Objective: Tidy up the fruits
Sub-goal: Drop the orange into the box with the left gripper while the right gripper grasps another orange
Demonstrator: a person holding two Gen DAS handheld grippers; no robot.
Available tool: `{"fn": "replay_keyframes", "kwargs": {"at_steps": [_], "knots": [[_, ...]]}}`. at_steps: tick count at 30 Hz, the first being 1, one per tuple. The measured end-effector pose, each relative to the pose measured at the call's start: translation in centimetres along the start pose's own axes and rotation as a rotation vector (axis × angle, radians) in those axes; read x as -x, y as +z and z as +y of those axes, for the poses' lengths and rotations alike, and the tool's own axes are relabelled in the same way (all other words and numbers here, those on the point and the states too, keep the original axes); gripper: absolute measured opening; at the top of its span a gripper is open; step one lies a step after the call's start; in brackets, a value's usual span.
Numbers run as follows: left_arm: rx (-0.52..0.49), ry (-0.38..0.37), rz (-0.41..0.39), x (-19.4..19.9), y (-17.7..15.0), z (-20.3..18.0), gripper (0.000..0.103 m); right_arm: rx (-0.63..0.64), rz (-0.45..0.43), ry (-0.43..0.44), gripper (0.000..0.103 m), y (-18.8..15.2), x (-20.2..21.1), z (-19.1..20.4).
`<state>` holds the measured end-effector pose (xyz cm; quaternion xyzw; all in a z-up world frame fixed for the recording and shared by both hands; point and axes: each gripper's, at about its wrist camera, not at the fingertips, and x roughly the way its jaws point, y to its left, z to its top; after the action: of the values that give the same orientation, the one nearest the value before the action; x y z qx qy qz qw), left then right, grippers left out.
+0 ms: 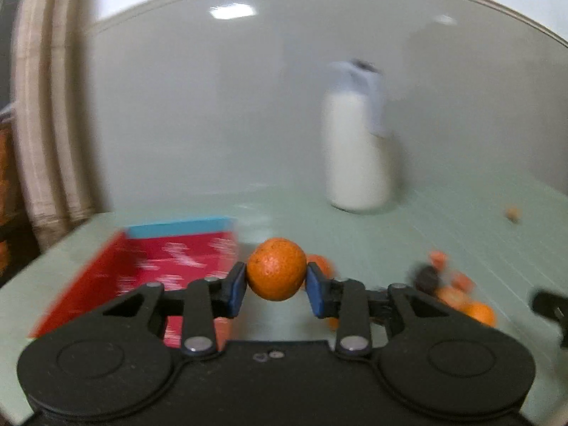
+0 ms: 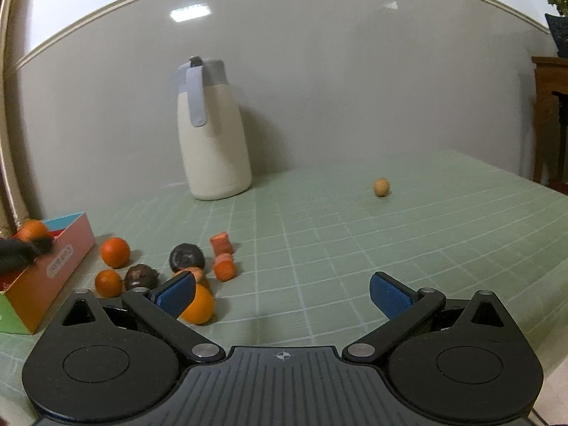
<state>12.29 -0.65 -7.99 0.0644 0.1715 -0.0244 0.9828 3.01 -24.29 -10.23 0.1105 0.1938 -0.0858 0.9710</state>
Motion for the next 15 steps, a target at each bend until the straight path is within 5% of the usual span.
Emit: {"fn": "replay_keyframes", "kwargs": {"at_steps": [6, 12, 15], "knots": [[0.108, 0.219, 0.107, -2.0, 0.2, 6.0, 0.027, -0.007, 0.036, 0.046, 0.103, -0.3, -1.0, 1.2], [0.206, 0.297, 0.244, -3.5, -0.2, 9.9, 0.029, -0.022, 0.084, 0.074, 0.103, -0.4, -2.4, 2.2], [0.218, 0.316, 0.249, -3.1, -0.3, 10.1, 0.048, -0.026, 0.099, 0.089, 0.103, -0.3, -2.7, 2.5]]}}
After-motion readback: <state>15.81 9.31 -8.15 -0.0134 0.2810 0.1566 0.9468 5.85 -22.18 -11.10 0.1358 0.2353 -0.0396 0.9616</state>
